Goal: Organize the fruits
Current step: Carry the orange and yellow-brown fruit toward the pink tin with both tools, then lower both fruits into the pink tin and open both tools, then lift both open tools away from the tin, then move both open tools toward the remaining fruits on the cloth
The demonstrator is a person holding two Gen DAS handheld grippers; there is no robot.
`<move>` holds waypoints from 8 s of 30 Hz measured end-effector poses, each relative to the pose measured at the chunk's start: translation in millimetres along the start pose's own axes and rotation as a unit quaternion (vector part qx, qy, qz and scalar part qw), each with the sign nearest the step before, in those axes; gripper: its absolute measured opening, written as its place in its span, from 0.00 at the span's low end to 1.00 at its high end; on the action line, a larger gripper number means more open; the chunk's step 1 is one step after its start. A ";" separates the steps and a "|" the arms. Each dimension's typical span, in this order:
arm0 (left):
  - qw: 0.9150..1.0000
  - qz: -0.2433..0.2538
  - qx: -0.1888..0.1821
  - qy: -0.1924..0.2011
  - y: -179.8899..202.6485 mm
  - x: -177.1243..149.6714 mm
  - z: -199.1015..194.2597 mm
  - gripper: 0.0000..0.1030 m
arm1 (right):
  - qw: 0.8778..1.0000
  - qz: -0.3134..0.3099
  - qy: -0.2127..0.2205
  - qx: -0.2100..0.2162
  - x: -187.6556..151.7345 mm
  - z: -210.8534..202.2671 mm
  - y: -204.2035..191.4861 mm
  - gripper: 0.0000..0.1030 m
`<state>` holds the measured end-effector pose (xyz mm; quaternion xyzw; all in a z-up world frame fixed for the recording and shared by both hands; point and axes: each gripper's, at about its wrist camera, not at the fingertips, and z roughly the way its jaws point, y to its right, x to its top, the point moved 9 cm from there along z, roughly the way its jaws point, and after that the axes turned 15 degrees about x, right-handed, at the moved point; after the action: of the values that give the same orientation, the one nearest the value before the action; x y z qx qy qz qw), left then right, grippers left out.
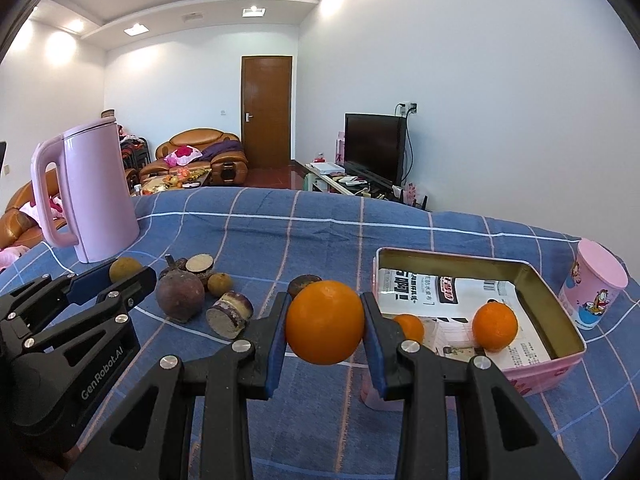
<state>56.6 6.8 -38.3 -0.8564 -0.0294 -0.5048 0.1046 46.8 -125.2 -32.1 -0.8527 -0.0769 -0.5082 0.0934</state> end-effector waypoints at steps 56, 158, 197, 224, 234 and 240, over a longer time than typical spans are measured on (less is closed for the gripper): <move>0.997 0.038 -0.061 -0.011 118.8 -2.6 -29.6 0.31 | 0.997 0.009 0.006 -0.079 -8.0 -50.2 137.9 0.36; 0.992 0.022 -0.113 0.053 171.3 13.0 -70.7 1.00 | 0.974 0.065 0.135 -0.169 -0.6 -121.6 190.2 0.67; 0.999 0.019 -0.018 0.031 37.2 13.8 -4.6 1.00 | 0.988 0.091 0.098 -0.080 6.2 -55.8 85.9 0.67; 0.992 -0.029 0.092 -0.079 -96.4 8.1 91.7 1.00 | 0.992 0.041 -0.083 0.080 5.7 89.2 -33.8 0.67; 0.995 -0.014 0.078 -0.062 -91.2 15.2 89.9 1.00 | 0.979 0.059 -0.150 0.127 -11.2 123.3 -48.7 0.65; 0.994 -0.031 0.077 -0.068 -97.1 14.9 89.0 1.00 | 0.976 0.086 -0.136 0.146 -11.0 113.8 -42.3 0.62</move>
<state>125.1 119.4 -52.5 -0.8769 -0.1012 -0.4445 0.1521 129.0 -57.6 -91.4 -0.8944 -0.0887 -0.3607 0.2491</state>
